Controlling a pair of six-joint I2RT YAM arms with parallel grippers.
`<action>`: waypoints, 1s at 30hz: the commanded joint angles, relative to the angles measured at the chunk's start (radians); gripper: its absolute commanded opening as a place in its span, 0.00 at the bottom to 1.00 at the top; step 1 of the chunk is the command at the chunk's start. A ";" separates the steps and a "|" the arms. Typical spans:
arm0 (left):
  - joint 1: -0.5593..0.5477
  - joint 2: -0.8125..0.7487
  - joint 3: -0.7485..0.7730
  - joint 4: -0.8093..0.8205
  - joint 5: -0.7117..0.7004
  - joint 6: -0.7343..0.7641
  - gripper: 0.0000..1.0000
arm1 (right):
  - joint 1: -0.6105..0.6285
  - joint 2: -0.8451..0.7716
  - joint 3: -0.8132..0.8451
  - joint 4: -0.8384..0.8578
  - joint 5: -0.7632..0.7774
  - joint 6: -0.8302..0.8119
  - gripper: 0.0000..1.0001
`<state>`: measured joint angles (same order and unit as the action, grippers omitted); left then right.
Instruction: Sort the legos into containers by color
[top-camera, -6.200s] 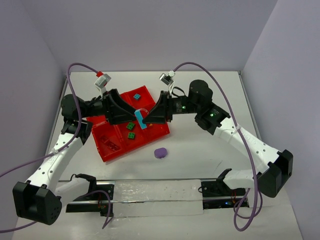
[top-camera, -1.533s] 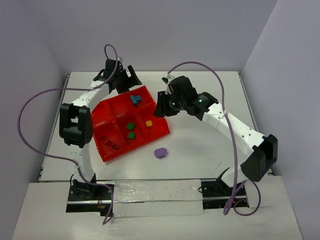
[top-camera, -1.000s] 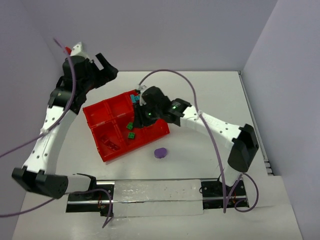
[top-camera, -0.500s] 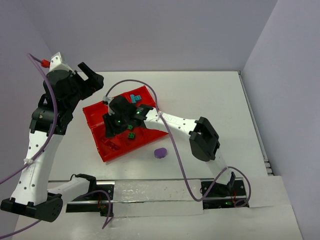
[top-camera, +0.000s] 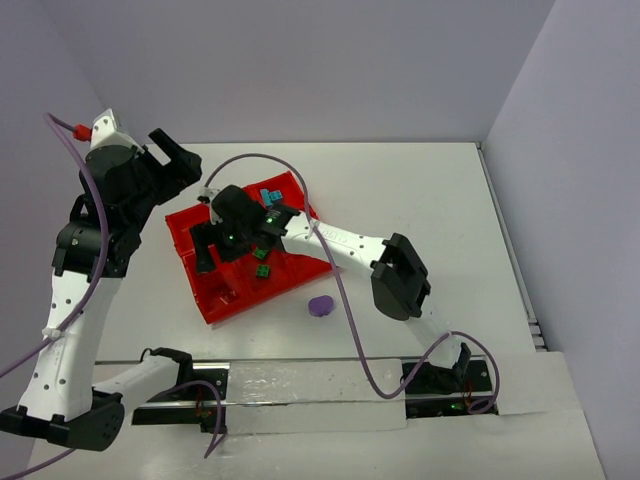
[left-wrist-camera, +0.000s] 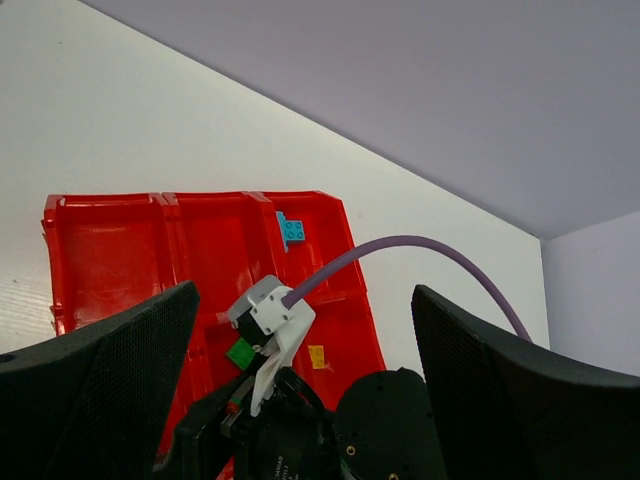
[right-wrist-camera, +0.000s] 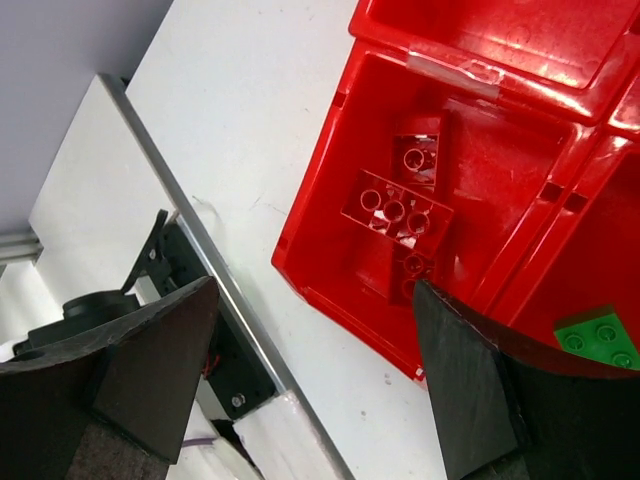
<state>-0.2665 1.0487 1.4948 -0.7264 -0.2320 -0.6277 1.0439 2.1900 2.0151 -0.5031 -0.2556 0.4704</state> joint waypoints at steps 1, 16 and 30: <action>0.006 -0.012 0.008 -0.022 -0.028 0.000 0.95 | -0.004 -0.192 -0.078 -0.002 0.127 -0.047 0.86; 0.007 -0.008 -0.048 -0.002 -0.010 -0.001 0.95 | -0.322 -0.835 -0.714 -0.025 0.427 -0.025 1.00; 0.006 -0.009 -0.104 0.059 0.038 0.018 0.95 | -0.557 -1.036 -0.827 -0.137 0.540 -0.038 1.00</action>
<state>-0.2659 1.0475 1.3841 -0.7235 -0.2218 -0.6245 0.5245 1.2124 1.2079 -0.6213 0.2461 0.4471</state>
